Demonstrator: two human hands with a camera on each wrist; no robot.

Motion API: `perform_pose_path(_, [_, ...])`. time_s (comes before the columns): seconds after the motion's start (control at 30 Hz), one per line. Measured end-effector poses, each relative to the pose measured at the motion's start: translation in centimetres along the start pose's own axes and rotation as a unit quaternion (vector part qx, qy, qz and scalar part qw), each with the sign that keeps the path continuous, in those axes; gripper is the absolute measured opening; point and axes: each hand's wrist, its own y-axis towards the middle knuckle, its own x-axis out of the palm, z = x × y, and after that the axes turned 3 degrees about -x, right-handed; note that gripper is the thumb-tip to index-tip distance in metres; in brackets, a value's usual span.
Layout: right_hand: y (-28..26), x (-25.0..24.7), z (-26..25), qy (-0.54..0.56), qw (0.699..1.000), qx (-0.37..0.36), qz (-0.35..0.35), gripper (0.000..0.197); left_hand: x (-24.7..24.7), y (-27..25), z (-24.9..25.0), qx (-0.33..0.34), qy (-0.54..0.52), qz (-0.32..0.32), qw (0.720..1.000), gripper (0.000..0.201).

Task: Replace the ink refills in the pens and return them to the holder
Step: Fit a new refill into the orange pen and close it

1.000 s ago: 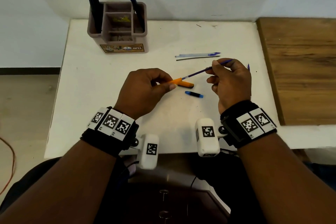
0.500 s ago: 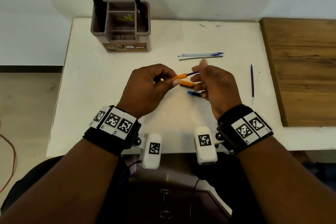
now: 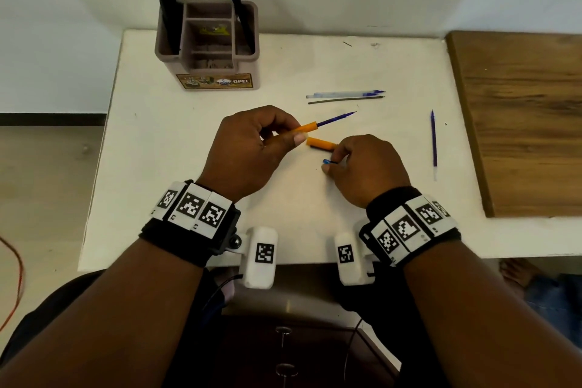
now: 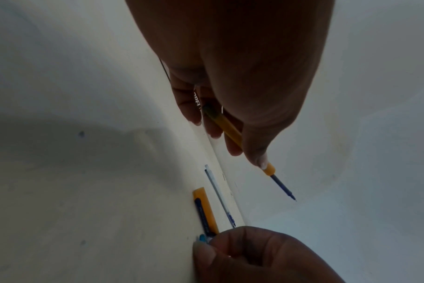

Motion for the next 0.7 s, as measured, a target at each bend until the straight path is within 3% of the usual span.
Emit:
perform_pose_path(0.07, [-0.1,-0.2,-0.2,0.018,1.0,-0.01,0.015,0.014,0.0,0.0,0.0,-0.003,0.005,-0.001,1.0,0.008])
perform_pose_path(0.17, [0.3,-1.2,0.0,0.172,0.978,-0.003,0.118,0.018,-0.2,0.1,0.1,-0.014,0.014,-0.002,1.0,0.01])
perform_pose_path(0.33, [0.3,-2.8,0.1,0.466,0.856,0.074,0.212,0.007,-0.2,0.1,0.2,-0.022,0.03,-0.009,0.999,0.011])
perform_pose_path(0.4, [0.0,-3.1,-0.1,0.527,0.812,0.092,0.233,0.014,-0.2,0.1,0.2,-0.029,0.031,-0.012,0.999,0.01])
perform_pose_path(0.7, [0.0,-3.0,-0.5,0.525,0.807,0.088,0.254,0.01,0.0,0.0,0.3,-0.024,0.036,-0.014,0.999,0.009])
